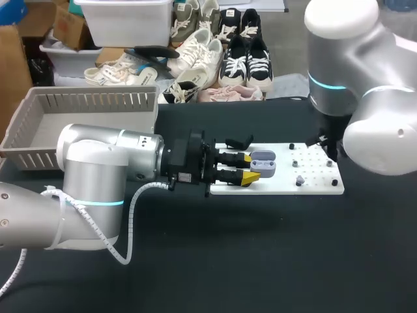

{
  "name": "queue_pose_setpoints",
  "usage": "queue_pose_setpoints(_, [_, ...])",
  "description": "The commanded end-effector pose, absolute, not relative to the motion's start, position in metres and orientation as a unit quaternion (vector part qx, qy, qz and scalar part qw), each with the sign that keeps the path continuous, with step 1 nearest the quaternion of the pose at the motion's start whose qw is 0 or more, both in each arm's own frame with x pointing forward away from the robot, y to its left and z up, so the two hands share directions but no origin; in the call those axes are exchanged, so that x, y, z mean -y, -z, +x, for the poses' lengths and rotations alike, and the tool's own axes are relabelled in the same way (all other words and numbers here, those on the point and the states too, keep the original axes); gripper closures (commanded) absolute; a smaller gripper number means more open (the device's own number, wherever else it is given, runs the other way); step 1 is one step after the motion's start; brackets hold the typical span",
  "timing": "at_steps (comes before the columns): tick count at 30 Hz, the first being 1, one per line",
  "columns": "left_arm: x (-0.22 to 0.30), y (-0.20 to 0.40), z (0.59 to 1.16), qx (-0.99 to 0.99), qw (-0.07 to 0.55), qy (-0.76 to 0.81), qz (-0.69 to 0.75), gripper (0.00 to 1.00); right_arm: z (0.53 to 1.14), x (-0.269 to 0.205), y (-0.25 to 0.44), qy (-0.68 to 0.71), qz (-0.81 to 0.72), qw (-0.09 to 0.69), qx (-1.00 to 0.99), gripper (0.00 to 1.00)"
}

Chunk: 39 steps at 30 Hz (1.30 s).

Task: Pick up each earbud case from the left stands, insert the matching earbuds, close the lid, and place the case in the box.

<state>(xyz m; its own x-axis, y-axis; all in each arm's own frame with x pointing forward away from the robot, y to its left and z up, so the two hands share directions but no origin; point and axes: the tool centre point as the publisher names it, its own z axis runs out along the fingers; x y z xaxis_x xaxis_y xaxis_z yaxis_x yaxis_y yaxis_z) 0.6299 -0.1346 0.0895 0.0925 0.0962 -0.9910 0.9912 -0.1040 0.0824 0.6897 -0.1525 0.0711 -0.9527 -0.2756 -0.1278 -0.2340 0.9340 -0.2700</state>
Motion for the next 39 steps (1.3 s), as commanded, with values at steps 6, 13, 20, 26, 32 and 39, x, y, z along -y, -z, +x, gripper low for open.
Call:
queue_pose_setpoints(6, [0.135,-0.089,0.629,-0.477,0.472,0.475,0.570,1.00,0.669,0.144,-0.093,0.109,-0.113,0.080,-0.984,1.00])
queue_pose_setpoints(13, [0.135,-0.089,0.629,-0.477,0.472,0.475,0.570,1.00,0.658,0.138,-0.105,0.087,-0.117,0.107,-0.984,1.00])
queue_pose_setpoints(20, [0.135,-0.089,0.629,-0.477,0.472,0.475,0.570,1.00,0.658,0.138,-0.105,0.087,-0.117,0.107,-0.984,1.00])
queue_pose_setpoints(26, [0.135,-0.089,0.629,-0.477,0.472,0.475,0.570,1.00,0.658,0.138,-0.105,0.087,-0.117,0.107,-0.984,1.00])
queue_pose_setpoints(32, [0.135,-0.089,0.629,-0.477,0.472,0.475,0.570,1.00,0.658,0.138,-0.105,0.087,-0.117,0.107,-0.984,1.00])
queue_pose_setpoints(39, [0.135,-0.089,0.629,-0.477,0.472,0.475,0.570,1.00,0.653,0.131,-0.115,0.088,-0.034,0.122,-0.988,1.00])
